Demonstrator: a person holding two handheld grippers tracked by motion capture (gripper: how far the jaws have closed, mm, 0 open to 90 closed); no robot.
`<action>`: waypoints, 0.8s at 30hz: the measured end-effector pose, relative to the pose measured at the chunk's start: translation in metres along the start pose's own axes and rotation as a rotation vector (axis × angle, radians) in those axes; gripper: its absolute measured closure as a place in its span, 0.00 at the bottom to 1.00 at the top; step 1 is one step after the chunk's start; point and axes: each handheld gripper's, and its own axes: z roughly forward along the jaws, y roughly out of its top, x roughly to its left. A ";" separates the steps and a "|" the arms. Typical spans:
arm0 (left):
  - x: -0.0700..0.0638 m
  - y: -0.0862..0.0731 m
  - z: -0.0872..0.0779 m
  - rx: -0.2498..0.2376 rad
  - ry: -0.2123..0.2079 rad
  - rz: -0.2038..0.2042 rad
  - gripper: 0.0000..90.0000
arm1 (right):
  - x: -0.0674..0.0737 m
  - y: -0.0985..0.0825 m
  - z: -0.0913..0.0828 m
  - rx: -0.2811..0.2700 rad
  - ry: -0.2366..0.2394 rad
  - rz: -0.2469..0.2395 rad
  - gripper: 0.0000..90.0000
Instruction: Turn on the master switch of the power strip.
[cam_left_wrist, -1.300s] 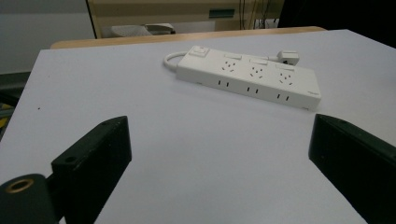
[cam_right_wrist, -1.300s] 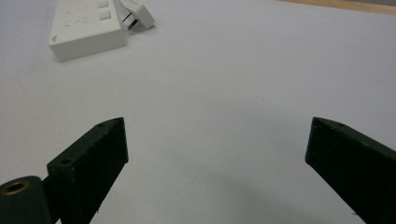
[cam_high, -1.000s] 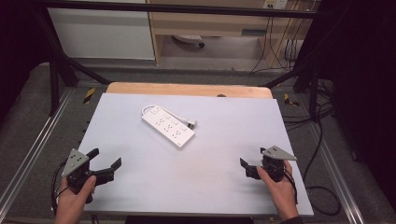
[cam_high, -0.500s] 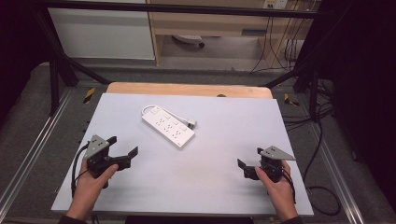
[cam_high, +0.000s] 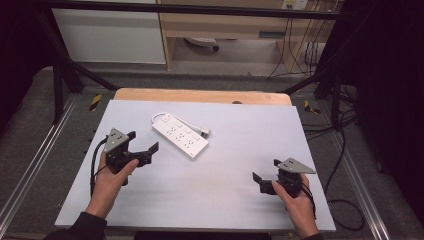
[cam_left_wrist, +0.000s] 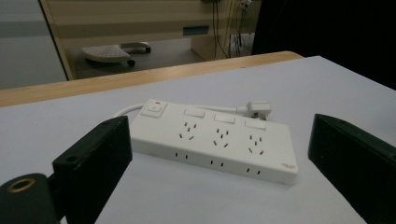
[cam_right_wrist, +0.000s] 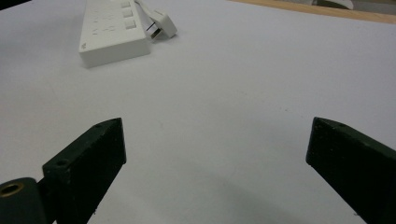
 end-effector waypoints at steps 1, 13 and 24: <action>-0.001 0.002 0.002 -0.002 0.000 0.001 0.07 | 0.001 0.000 -0.001 -0.002 0.001 0.002 0.06; 0.008 0.015 0.035 0.021 0.012 -0.007 0.07 | 0.001 0.000 0.000 0.000 -0.003 -0.003 0.06; 0.015 0.031 0.071 0.037 0.055 -0.001 0.07 | 0.000 0.001 -0.001 -0.007 0.002 0.004 0.06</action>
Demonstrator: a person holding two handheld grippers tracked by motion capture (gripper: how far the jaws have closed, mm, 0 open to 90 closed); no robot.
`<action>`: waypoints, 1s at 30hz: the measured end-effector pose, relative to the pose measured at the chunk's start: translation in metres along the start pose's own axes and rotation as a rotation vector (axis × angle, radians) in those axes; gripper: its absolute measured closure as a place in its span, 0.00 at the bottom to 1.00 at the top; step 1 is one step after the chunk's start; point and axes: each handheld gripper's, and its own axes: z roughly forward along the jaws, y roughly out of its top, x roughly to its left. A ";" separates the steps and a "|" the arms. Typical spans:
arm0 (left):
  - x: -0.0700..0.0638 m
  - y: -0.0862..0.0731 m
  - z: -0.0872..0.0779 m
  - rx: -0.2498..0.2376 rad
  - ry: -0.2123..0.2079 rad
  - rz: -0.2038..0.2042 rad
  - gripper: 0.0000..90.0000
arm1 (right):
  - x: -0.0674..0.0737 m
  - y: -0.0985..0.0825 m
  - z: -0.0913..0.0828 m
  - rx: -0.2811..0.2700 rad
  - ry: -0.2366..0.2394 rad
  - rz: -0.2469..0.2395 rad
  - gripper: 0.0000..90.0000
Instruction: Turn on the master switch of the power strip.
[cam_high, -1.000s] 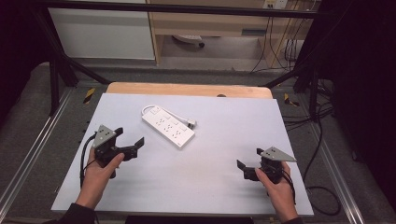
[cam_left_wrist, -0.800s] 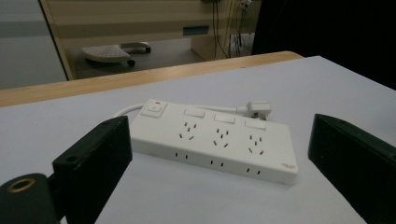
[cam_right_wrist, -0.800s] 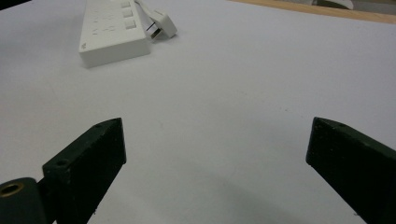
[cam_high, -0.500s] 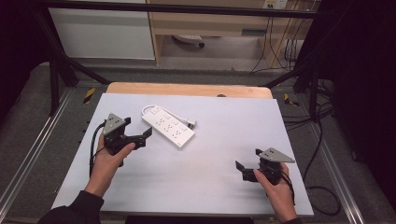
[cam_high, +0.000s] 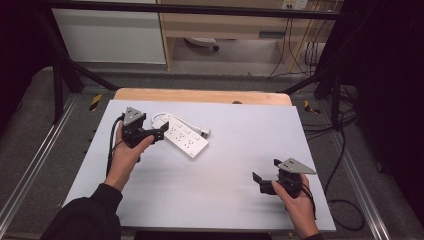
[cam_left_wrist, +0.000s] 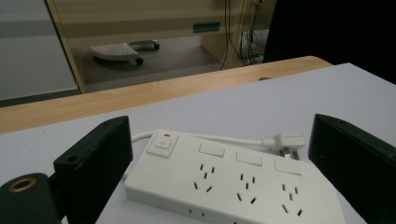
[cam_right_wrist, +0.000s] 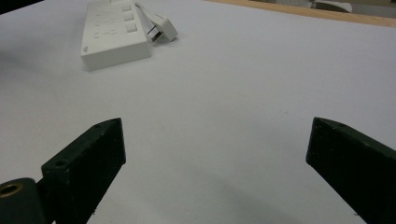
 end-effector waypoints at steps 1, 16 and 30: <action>0.000 0.001 0.003 0.002 0.007 0.000 0.07 | 0.000 0.000 0.000 0.000 0.001 0.002 0.06; 0.001 0.011 0.031 0.049 0.047 0.041 0.09 | -0.004 0.000 -0.004 -0.001 0.007 0.024 0.05; 0.010 0.014 0.050 0.052 0.081 0.016 0.10 | -0.005 -0.001 0.002 0.010 0.003 0.035 0.05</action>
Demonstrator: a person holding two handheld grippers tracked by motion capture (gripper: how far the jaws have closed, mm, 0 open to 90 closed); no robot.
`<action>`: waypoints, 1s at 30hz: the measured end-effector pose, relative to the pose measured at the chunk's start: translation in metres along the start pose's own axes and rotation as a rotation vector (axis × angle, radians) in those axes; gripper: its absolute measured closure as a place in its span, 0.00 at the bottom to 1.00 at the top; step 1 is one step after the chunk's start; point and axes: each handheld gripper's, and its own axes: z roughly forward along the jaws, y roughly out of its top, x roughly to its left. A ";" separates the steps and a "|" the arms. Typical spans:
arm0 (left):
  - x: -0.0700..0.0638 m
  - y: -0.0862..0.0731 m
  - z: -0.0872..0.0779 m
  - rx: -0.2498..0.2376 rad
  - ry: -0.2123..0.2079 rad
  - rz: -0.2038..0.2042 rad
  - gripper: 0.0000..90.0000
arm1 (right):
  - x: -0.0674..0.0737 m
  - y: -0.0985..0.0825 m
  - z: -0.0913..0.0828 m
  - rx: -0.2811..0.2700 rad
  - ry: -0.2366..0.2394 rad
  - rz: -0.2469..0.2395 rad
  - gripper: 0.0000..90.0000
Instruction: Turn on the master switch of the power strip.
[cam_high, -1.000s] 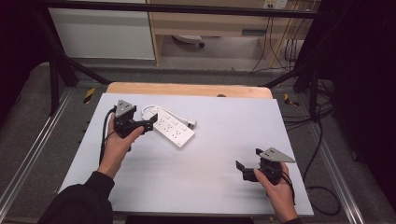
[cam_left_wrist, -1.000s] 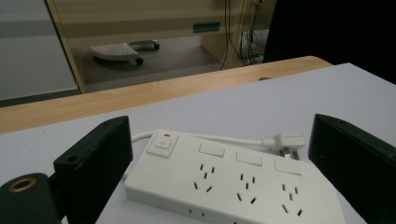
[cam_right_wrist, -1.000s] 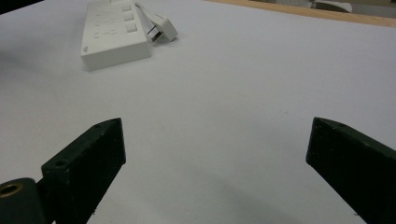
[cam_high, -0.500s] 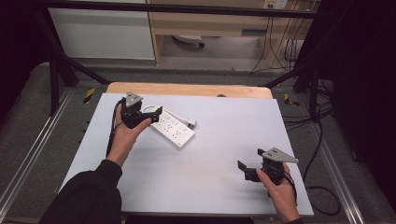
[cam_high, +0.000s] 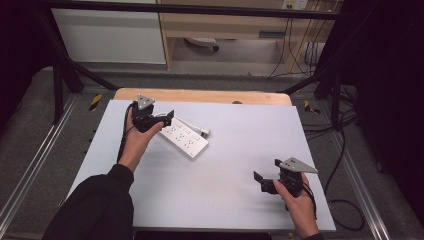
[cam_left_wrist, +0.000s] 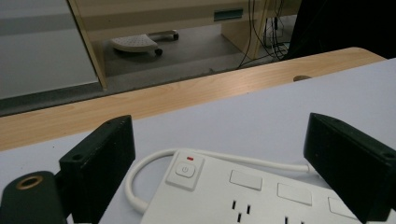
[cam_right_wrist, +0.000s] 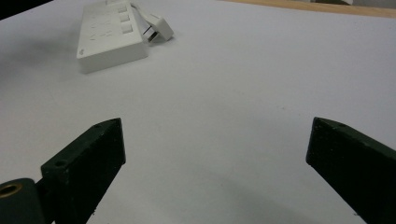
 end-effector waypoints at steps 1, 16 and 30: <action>0.000 0.001 0.001 0.001 -0.001 -0.002 0.10 | 0.000 0.000 0.001 0.001 0.001 -0.001 0.06; -0.001 0.012 0.021 -0.004 -0.002 -0.029 0.12 | 0.004 0.000 0.004 0.012 0.010 -0.030 0.05; 0.006 0.002 0.039 0.023 0.024 -0.058 0.12 | 0.003 -0.001 0.004 0.015 0.007 -0.017 0.05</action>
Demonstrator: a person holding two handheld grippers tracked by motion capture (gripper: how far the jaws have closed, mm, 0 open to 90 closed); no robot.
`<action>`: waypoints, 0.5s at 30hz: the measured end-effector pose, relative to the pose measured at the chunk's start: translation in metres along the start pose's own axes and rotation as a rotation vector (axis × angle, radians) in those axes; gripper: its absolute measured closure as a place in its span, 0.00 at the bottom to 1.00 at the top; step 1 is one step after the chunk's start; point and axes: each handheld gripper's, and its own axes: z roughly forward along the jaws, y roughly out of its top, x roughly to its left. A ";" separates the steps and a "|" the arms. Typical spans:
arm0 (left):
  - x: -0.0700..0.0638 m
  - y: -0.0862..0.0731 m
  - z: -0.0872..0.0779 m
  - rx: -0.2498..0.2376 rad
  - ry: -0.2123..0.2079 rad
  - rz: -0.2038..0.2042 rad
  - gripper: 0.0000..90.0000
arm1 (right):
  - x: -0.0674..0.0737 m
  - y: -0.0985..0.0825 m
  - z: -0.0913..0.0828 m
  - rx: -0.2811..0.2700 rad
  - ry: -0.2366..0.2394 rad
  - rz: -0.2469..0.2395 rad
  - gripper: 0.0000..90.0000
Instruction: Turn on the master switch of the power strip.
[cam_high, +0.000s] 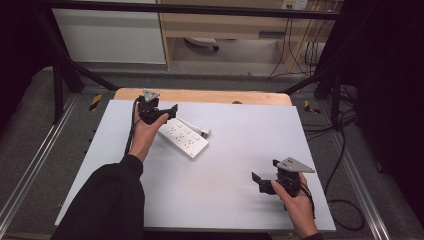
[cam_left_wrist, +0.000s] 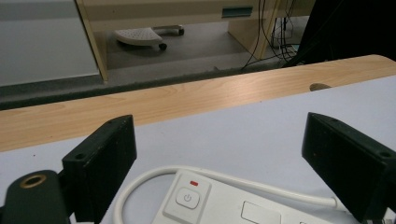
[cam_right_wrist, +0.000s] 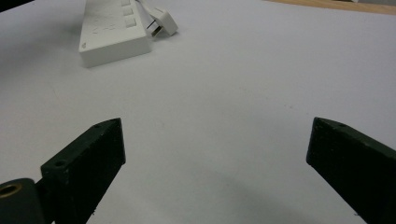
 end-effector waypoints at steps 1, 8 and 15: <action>0.000 0.000 0.001 0.001 0.008 0.001 0.13 | 0.000 0.000 0.000 0.004 0.003 0.000 0.05; 0.001 -0.002 0.006 0.013 0.024 0.012 0.21 | -0.002 0.000 0.001 0.001 0.005 0.006 0.06; 0.005 -0.007 0.011 0.045 0.040 0.022 0.30 | -0.002 0.000 0.001 0.001 0.007 0.006 0.06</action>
